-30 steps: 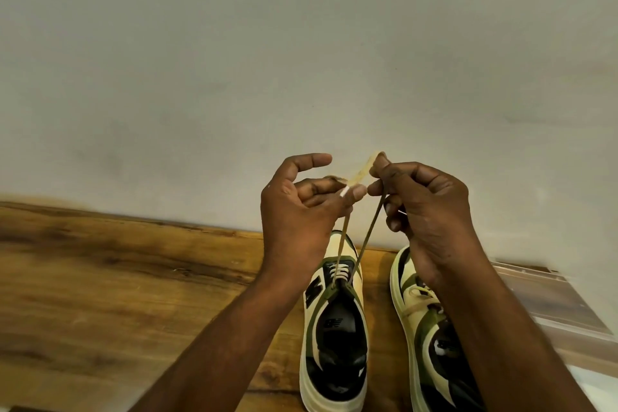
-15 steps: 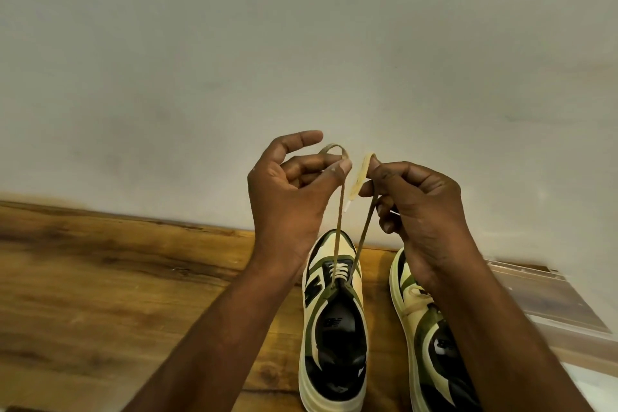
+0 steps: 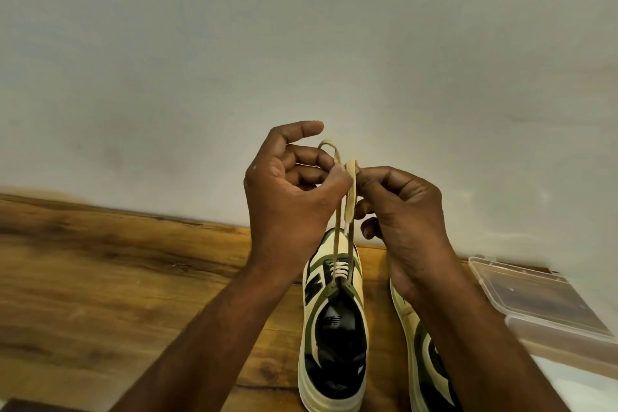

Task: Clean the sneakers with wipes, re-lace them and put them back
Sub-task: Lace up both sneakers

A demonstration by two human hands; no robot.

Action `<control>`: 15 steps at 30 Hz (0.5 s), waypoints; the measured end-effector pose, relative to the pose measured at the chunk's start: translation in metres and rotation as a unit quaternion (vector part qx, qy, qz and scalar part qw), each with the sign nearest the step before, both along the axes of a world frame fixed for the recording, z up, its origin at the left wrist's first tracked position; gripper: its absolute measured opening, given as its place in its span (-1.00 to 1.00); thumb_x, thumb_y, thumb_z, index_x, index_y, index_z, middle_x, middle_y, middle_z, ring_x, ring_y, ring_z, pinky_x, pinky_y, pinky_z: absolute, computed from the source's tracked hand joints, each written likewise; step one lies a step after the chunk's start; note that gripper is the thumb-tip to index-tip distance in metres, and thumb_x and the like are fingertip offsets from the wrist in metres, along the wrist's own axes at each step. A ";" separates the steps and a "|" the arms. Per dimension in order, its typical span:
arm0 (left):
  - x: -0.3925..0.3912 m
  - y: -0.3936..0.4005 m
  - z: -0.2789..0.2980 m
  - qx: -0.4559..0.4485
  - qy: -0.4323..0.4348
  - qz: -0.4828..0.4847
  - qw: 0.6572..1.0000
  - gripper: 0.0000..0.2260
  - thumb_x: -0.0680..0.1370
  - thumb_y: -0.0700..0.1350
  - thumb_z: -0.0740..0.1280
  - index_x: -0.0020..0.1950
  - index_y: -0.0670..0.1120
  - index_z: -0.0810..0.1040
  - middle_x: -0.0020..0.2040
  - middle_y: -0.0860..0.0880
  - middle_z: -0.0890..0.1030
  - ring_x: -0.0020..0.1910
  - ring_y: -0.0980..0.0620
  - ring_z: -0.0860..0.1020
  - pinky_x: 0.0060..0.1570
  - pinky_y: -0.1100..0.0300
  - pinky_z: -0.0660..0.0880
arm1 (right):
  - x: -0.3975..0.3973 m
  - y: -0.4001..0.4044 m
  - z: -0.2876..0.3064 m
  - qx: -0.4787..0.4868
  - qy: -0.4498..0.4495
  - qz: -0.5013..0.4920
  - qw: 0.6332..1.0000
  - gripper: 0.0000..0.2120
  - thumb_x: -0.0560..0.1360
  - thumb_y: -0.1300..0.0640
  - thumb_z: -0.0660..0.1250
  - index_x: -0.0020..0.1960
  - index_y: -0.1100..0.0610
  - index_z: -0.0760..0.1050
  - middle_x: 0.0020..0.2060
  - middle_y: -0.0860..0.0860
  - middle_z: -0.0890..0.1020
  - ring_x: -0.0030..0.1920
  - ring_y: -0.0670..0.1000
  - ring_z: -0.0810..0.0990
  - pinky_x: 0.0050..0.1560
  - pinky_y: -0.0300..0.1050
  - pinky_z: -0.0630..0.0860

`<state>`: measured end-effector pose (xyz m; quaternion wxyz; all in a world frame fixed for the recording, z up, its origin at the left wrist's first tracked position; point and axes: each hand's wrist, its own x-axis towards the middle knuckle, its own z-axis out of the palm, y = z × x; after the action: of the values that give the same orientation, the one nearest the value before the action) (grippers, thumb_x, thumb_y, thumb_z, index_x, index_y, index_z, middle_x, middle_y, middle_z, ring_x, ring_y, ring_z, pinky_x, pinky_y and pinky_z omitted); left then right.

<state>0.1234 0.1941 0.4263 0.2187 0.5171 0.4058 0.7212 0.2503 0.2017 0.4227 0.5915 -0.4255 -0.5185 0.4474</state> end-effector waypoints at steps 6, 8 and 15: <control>-0.003 0.002 -0.001 0.001 -0.016 -0.017 1.000 -0.65 0.51 -0.26 0.55 0.26 -0.10 0.59 -0.14 -0.02 0.72 -0.21 0.03 0.73 -0.23 0.23 0.65 | -0.003 -0.003 -0.001 -0.008 0.019 0.045 0.999 -0.64 0.37 -0.12 0.46 -0.06 0.17 0.72 -0.18 0.16 0.74 -0.36 -0.04 0.55 -0.41 -0.17 0.44; -0.003 0.003 -0.001 -0.014 -0.016 -0.023 1.000 -0.66 0.52 -0.23 0.55 0.26 -0.08 0.59 -0.12 0.00 0.75 -0.18 0.04 0.74 -0.19 0.22 0.65 | -0.003 -0.001 -0.002 -0.021 0.025 0.048 0.998 -0.67 0.40 -0.10 0.47 -0.06 0.16 0.72 -0.18 0.14 0.74 -0.38 -0.06 0.52 -0.41 -0.17 0.43; -0.013 0.012 -0.002 -0.138 -0.117 -0.202 0.963 -0.66 0.62 -0.38 0.33 0.32 -0.08 0.59 0.06 -0.10 0.77 -0.21 0.05 0.62 -0.32 0.20 0.42 | 0.001 0.002 -0.001 -0.056 0.093 0.075 0.991 -0.63 0.23 -0.10 0.56 -0.10 0.14 0.75 -0.25 0.07 0.69 -0.38 -0.06 0.39 -0.41 -0.17 0.32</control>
<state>0.1106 0.2061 0.4239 0.4751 0.4646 0.3605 0.6546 0.2514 0.2036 0.4214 0.5769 -0.3746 -0.4661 0.5565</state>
